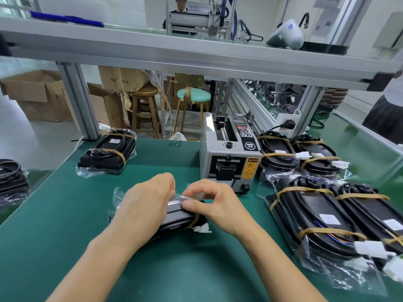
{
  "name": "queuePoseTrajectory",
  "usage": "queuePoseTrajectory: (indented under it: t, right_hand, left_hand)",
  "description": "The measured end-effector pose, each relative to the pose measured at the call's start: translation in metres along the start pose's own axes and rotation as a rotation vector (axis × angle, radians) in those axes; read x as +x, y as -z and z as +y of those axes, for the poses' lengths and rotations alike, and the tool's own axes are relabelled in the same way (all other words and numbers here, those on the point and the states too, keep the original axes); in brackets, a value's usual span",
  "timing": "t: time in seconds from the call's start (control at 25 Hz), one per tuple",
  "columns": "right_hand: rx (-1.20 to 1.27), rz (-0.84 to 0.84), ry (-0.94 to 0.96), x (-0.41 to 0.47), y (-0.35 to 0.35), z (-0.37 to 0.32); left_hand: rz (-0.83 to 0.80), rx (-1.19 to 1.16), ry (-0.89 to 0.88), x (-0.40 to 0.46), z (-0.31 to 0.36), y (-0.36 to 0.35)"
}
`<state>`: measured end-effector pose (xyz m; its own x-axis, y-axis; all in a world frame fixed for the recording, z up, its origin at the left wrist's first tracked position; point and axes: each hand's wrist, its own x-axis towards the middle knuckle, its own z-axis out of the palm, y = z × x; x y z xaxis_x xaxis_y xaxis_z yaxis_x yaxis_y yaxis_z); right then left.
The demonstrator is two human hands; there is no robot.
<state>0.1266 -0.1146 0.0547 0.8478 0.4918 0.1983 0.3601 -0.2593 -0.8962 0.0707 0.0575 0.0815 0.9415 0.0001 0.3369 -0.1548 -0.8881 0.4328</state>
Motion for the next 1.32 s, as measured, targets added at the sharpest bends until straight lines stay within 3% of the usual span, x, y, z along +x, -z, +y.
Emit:
queuePoseTrajectory:
  t: [0.2, 0.32, 0.4, 0.56, 0.64, 0.8, 0.88, 1.32]
  right_hand:
    - [-0.123, 0.074, -0.042, 0.007, -0.007, -0.01]
    - [-0.317, 0.014, -0.086, 0.017, -0.01, -0.017]
    - [-0.29, -0.013, -0.168, 0.026, -0.01, -0.018]
    - [-0.098, -0.017, -0.364, 0.029, -0.015, -0.007]
    - [0.087, 0.083, -0.411, 0.02, -0.015, 0.001]
    - [0.166, 0.629, -0.428, 0.015, 0.015, 0.016]
    - [0.23, 0.788, -0.458, 0.02, 0.03, 0.021]
    - [0.401, 0.927, -0.588, 0.048, 0.028, 0.029]
  left_hand:
    - [0.0, -0.017, 0.136, 0.009, 0.003, -0.001]
    - [0.079, -0.059, 0.052, -0.001, 0.005, 0.001]
    - [0.059, -0.012, -0.061, -0.014, 0.005, 0.006]
    - [-0.097, 0.091, -0.089, -0.025, -0.004, 0.01]
    - [-0.12, 0.174, -0.141, -0.025, -0.008, 0.009]
    - [-0.101, 0.187, -0.072, -0.019, -0.013, 0.011]
    - [-0.027, 0.132, 0.006, -0.022, -0.013, 0.011]
    - [-0.025, 0.163, 0.091, -0.024, -0.005, 0.001]
